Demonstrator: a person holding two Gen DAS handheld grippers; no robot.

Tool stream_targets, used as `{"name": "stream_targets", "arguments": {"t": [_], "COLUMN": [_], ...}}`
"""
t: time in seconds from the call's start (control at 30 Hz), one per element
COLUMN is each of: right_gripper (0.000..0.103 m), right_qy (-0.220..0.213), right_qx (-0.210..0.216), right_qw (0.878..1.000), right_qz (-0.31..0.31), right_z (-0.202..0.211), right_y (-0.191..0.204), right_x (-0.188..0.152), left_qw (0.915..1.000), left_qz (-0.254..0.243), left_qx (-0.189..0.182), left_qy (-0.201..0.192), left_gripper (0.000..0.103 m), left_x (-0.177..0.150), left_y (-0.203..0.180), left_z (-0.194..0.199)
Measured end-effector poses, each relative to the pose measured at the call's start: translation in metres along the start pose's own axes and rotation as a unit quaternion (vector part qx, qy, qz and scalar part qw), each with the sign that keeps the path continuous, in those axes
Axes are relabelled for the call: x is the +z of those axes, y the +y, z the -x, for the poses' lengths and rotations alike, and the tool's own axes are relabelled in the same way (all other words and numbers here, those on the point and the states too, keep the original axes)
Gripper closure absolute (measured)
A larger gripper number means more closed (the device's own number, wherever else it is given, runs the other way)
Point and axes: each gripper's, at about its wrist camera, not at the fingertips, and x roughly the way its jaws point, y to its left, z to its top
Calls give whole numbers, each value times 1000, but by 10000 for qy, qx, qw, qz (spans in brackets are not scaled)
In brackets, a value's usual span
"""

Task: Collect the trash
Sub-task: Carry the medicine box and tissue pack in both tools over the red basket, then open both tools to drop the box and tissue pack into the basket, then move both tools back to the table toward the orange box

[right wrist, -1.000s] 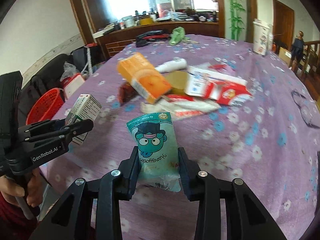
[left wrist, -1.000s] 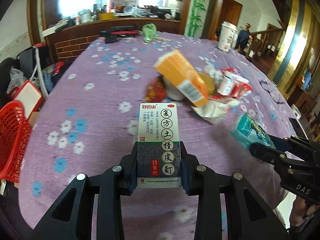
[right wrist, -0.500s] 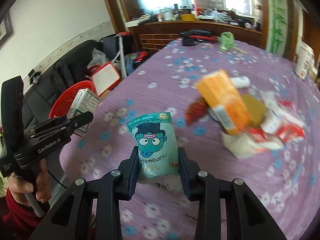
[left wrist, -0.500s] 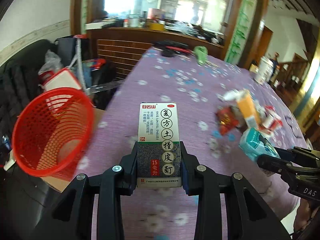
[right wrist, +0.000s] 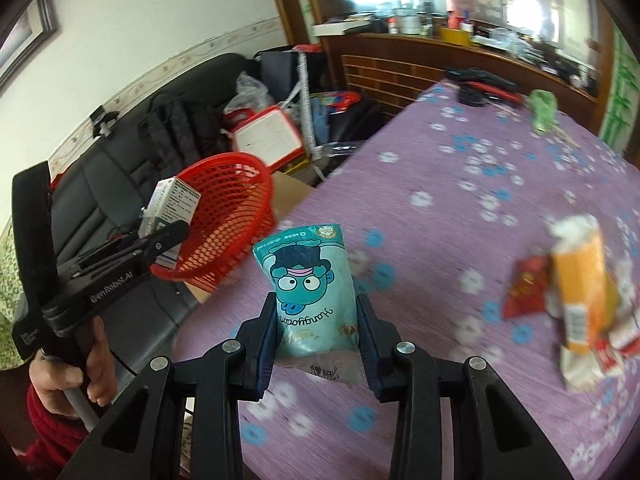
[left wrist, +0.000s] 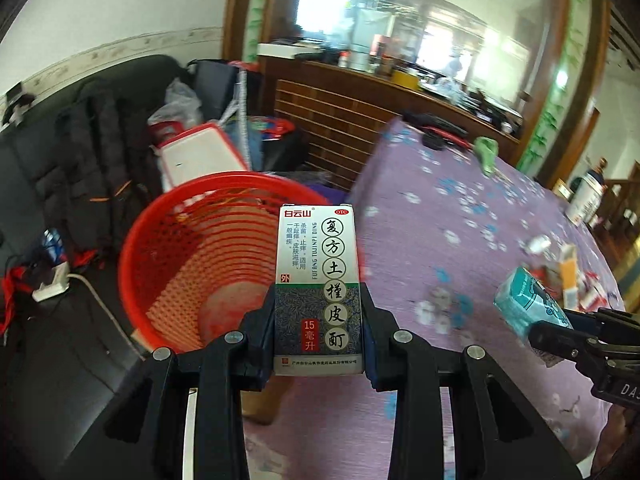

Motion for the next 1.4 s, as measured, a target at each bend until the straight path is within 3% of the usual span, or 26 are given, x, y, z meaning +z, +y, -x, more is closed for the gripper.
{"name": "stream_targets", "arguments": {"t": [0.43,0.5,0.57,0.63,0.83,1.07,1.23,1.4], "right_gripper": [61,53,51,51,51,51,51,51], "right_qy": [198,193,113,86,-59,-179,-319,-487], "right_qx": [463,524,491,482,405,82,-250,-589], "right_qw": [9987,9984,9987,9988,9991,9981,9940,9845], "right_qz": [110,96,47,17,-140,-577,-1016,-1576], "right_z": [-69,-78,-85,-85,-55,-6,32,69], "right_y": [58,63,65,64,33,-32,-82,-136], "right_x": [61,70,78,80,56,-3,-52,-98], "left_qw": [9985,9982,9979,9973,9979,9998,9964,9874], "left_qz": [384,428,476,571,509,-161,-665,-1222], "left_qx": [341,354,382,392,377,106,-493,-913], "left_qy": [210,217,240,225,104,-93,161,426], "left_gripper": [70,70,65,46,43,33,32,32], "left_x": [8,12,14,16,14,-2,-20,-40], "left_y": [55,60,62,66,60,-7,-73,-144], "left_z": [-26,-29,-32,-33,-26,-16,-24,-32]}}
